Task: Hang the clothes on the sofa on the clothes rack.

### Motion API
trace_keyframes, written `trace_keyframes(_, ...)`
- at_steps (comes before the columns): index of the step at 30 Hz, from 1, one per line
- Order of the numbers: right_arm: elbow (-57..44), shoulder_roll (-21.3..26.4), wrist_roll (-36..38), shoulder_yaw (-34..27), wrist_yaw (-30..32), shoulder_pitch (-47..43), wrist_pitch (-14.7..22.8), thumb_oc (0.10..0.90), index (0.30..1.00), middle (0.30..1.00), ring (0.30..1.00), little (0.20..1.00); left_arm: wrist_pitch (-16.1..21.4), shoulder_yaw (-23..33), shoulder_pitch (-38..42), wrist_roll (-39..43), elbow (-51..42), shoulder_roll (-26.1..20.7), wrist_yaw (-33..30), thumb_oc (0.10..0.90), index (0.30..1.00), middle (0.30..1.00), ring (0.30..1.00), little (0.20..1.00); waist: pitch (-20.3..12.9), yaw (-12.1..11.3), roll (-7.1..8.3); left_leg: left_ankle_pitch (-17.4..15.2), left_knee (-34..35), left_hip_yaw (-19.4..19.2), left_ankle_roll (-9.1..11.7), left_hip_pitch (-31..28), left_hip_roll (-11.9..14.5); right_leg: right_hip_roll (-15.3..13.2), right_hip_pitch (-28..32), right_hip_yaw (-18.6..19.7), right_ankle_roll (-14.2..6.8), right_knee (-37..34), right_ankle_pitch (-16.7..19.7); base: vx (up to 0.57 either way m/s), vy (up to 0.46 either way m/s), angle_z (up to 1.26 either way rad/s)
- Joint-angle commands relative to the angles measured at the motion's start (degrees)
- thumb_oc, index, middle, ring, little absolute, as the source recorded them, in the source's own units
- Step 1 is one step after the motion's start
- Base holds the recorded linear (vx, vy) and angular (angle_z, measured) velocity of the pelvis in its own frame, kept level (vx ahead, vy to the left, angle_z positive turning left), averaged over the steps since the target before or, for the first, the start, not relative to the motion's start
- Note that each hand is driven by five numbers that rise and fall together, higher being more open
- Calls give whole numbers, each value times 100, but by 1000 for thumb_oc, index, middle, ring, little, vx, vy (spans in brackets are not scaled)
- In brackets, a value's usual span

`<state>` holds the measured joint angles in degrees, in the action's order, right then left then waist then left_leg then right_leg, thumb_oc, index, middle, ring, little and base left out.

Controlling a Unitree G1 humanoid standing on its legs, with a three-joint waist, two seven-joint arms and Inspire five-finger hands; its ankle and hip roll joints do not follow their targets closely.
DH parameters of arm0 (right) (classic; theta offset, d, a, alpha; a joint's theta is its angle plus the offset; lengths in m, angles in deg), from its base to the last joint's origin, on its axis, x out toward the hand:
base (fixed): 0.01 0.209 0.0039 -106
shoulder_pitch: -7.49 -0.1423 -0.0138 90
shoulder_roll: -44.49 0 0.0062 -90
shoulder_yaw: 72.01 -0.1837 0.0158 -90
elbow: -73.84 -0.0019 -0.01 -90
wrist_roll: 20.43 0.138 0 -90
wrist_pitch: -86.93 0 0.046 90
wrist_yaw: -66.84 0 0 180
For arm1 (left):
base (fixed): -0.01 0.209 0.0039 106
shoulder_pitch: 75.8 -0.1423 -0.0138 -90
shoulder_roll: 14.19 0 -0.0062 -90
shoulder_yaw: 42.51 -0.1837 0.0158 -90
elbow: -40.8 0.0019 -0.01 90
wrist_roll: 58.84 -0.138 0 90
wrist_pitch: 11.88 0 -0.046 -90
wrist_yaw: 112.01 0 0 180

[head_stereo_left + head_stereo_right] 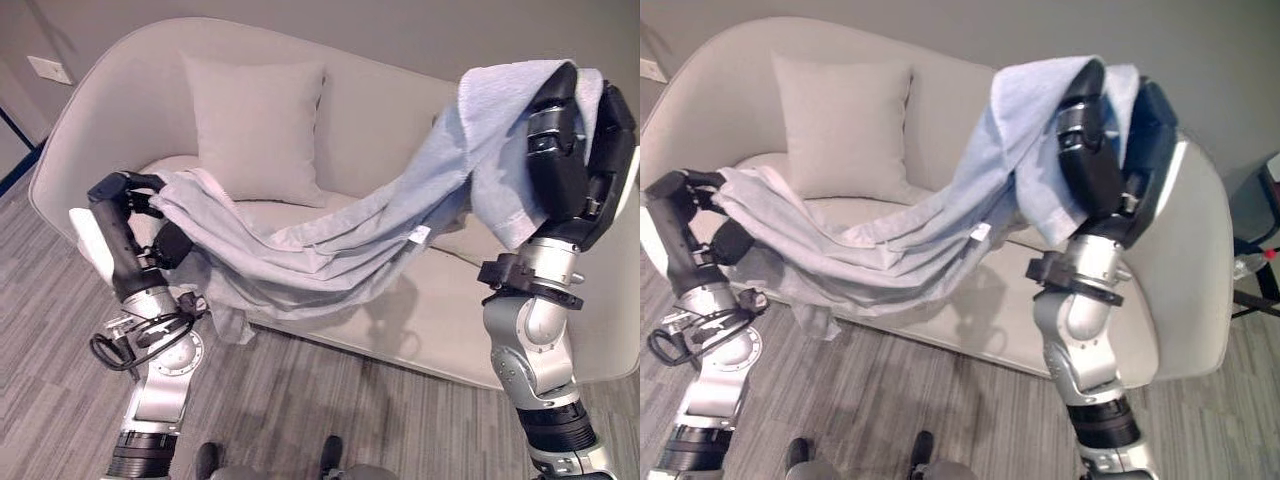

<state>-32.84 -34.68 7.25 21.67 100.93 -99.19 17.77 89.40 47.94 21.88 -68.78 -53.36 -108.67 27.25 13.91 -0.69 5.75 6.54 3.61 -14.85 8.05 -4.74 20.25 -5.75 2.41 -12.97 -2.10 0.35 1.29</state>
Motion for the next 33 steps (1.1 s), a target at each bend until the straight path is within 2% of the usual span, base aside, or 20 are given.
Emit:
trace_keyframes(1,-468,336,-353,-74,-50,-25,495,400,300,300,300,300,626,201,84,-34,-477,-384,-340,400,300,300,300,300,-1261,-90,6,1061,76,358,38,316,141,-120,394,-300,-115,-451,-703,160,479,14)
trace_keyframes(2,-484,339,-469,-153,1,74,501,400,300,300,300,300,695,149,142,-59,-414,-403,-424,400,300,300,300,300,-1287,-67,-56,1143,139,591,165,375,250,-251,425,-293,-216,-464,-692,118,402,29)
trace_keyframes(3,-486,340,-471,-157,4,75,501,400,300,300,300,300,698,145,148,-61,-410,-403,-427,400,300,300,300,300,-1291,-60,-59,1159,139,606,160,397,250,-248,418,-305,-213,-474,-674,206,609,36)
trace_keyframes(4,-492,315,-533,-198,47,134,525,400,300,300,300,300,753,93,187,-75,-410,-406,-554,400,300,300,300,300,-1331,-80,-158,1070,133,949,220,428,183,-397,486,-220,-339,-517,-598,110,335,34)
trace_keyframes(5,-494,316,-535,-202,48,135,524,400,300,300,300,300,754,89,191,-76,-408,-405,-556,400,300,300,300,300,-1335,-73,-158,1086,138,960,212,445,177,-399,482,-230,-340,-531,-577,188,529,19)
trace_keyframes(6,-475,305,-531,-217,-4,189,526,400,300,300,300,300,776,89,154,-61,-452,-396,-543,400,300,300,300,300,-1371,-73,-211,683,24,1090,186,466,82,-520,504,-209,-424,-536,-529,120,396,11)
trace_keyframes(8,-496,347,-604,-392,-50,391,469,400,300,300,300,300,790,-9,220,-97,-485,-443,-466,400,300,300,300,300,-1383,17,-260,-239,-250,954,144,604,-126,-864,566,-284,-594,-535,-386,169,673,30)
trace_keyframes(10,-669,221,-731,-541,-113,603,374,400,300,300,300,300,789,-78,238,-133,-498,-488,-429,400,300,300,300,300,-1385,70,-178,-845,-571,901,-47,714,-517,-1300,499,-205,-800,-477,52,149,831,34)
trace_keyframes(11,-741,20,-901,-562,-164,811,252,400,300,300,300,300,764,-127,218,-42,-376,-493,-403,400,300,300,300,300,-1288,111,-77,-1167,-841,823,-342,800,-897,-1710,242,-102,-864,-108,786,99,896,36)
trace_keyframes(12,-787,-70,-933,-594,-211,875,228,400,300,300,300,300,773,-129,183,27,-396,-511,-339,400,300,300,300,300,-1225,134,-31,-1233,-889,774,-487,842,-1060,-1842,88,-77,-803,55,1022,39,667,32)
trace_keyframes(13,-798,-80,-935,-598,-215,883,221,400,300,300,300,300,772,-126,179,35,-401,-519,-331,400,300,300,300,300,-1232,124,-8,-1242,-908,759,-508,858,-1087,-1874,55,-49,-818,79,1027,-40,373,4)
trace_keyframes(15,-767,-231,-1065,-436,-235,836,207,400,300,300,300,300,807,-160,213,97,-361,-592,-352,400,300,300,300,300,-1022,83,17,-1372,-995,567,-689,881,-1251,-2117,-297,-200,-898,417,1666,-43,466,-24)
trace_keyframes(16,-751,-290,-1018,-372,-232,818,264,400,300,300,300,300,803,-153,209,86,-313,-602,-392,400,300,300,300,300,-1001,43,-55,-1435,-951,478,-689,817,-1254,-2073,-304,-411,-944,463,1462,6,530,-60)
trace_keyframes(18,-703,-328,-955,-300,-250,750,283,400,300,300,300,300,797,-170,155,56,-400,-615,-310,400,300,300,300,300,-964,85,-102,-1328,-690,315,-779,676,-1360,-1823,-471,-632,-809,734,1066,1,459,-61)
trace_keyframes(22,-684,-307,-877,-298,-338,837,383,400,300,300,300,300,785,-273,131,140,-340,-505,-68,400,300,300,300,300,-947,127,-107,-1046,-158,187,-794,536,-1604,-749,-734,-447,-409,1219,-268,-7,275,-28)
trace_keyframes(24,-685,-285,-844,-323,-376,984,417,400,300,300,300,300,779,-363,175,258,-282,-406,40,400,300,300,300,300,-938,187,-53,-960,37,222,-771,447,-1751,-211,-806,-157,-289,1291,-692,1,154,4)
trace_keyframes(26,-677,-298,-750,-310,-425,1139,462,400,300,300,300,300,729,-482,230,384,-192,-267,150,400,300,300,300,300,-898,264,23,-839,139,200,-791,424,-1904,262,-947,170,-141,1368,-803,-35,96,22)
trace_keyframes(28,-667,-320,-720,-289,-443,1229,477,400,300,300,300,300,697,-569,270,475,-82,-141,272,400,300,300,300,300,-860,318,80,-896,139,232,-828,378,-2023,543,-1015,507,-115,1411,-824,18,36,43)
trace_keyframes(31,-691,-411,-751,-211,-419,1329,483,400,300,300,300,300,702,-706,263,424,-51,-23,479,400,300,300,300,300,-847,328,165,-1087,-78,391,-888,379,-2221,626,-736,782,29,988,-816,80,-44,45)
trace_keyframes(33,-626,-386,-615,-64,-483,1198,471,400,300,300,300,300,785,-710,163,585,-244,47,569,400,300,300,300,300,-715,202,219,-1318,-1349,423,-815,865,-2229,527,-447,928,58,575,-664,32,-99,27)
